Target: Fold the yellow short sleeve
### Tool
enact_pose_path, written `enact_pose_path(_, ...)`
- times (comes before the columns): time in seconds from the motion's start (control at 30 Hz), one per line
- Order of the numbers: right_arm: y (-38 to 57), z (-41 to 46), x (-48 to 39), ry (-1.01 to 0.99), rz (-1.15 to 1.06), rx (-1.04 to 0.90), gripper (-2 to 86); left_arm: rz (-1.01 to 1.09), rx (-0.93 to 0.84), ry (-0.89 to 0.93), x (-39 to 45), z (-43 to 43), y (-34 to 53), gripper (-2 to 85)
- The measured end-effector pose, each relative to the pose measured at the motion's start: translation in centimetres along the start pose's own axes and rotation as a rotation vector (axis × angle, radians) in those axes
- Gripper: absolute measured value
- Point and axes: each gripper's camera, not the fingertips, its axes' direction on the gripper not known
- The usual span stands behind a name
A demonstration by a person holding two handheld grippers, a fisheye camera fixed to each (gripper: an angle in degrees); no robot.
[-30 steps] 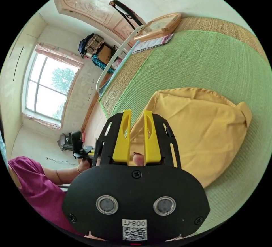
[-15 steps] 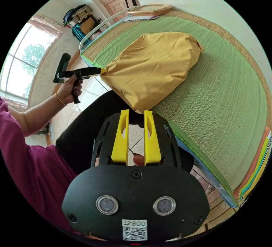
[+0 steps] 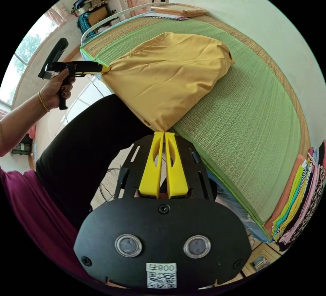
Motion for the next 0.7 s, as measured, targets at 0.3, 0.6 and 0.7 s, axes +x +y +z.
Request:
enact_pose_path(0.3, 0.0, 0.4, -0.3, -0.036, -0.018, -0.04, -0.2, -0.021, 0.0, 0.004, 0.7, 0.8, 1.7, 0.1)
enact_pose_path(0.6, 1.5, -2.6, 2.4, -0.196, 0.062, -0.022, -0.1, -0.036, 0.013, 0.026, 1.3, 0.8, 3.0, 0.2)
enact_pose_path(0.7, 0.2, -4.6, 3.1, -0.268, 0.072, 0.076, 0.0, -0.044, 0.013, 0.036, 1.4, 0.7, 3.4, 0.2)
